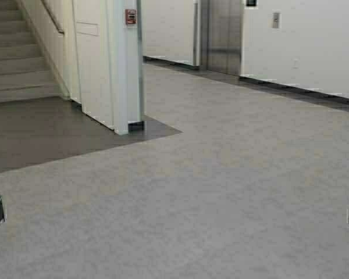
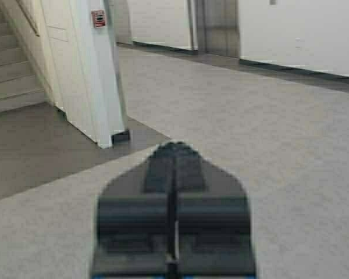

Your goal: Navigate to elevator, push the call button, then enter the elevator

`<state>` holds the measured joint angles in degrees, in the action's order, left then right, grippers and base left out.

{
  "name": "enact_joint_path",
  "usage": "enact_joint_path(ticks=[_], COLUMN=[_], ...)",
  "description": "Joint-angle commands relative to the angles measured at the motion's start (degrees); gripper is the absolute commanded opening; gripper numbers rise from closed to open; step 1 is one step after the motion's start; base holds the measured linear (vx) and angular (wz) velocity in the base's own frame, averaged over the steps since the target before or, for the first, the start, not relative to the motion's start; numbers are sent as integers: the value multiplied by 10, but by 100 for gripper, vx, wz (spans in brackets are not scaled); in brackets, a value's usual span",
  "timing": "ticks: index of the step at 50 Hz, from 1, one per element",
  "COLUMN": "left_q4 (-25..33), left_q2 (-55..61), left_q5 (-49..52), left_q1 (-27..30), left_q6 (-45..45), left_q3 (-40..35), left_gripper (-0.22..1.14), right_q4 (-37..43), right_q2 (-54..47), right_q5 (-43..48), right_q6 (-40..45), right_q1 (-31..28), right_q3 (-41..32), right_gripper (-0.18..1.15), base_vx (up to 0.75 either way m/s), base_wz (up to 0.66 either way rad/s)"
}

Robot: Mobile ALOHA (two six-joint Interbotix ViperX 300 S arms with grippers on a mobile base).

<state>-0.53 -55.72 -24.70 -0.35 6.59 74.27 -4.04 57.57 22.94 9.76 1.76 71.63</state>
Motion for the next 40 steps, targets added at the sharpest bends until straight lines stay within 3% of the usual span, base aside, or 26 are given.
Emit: enact_joint_path(ticks=[1, 16, 40], left_q4=[-1, 0, -1], left_q2=[7, 9, -4], left_q5=[-5, -7, -11], left_q1=[0, 0, 0], left_q6=[-1, 1, 0], left_q3=[-14, -15, -13], left_gripper=[2, 2, 2], right_q4=[-1, -1, -1], right_q2=[8, 14, 16], right_q5=[3, 2, 3], right_q6=[-2, -5, -1], right_q1=[-1, -1, -1], right_q3=[-7, -1, 0], right_gripper=[5, 5, 5], base_vx=[85, 83, 82], base_wz=[16, 14, -8])
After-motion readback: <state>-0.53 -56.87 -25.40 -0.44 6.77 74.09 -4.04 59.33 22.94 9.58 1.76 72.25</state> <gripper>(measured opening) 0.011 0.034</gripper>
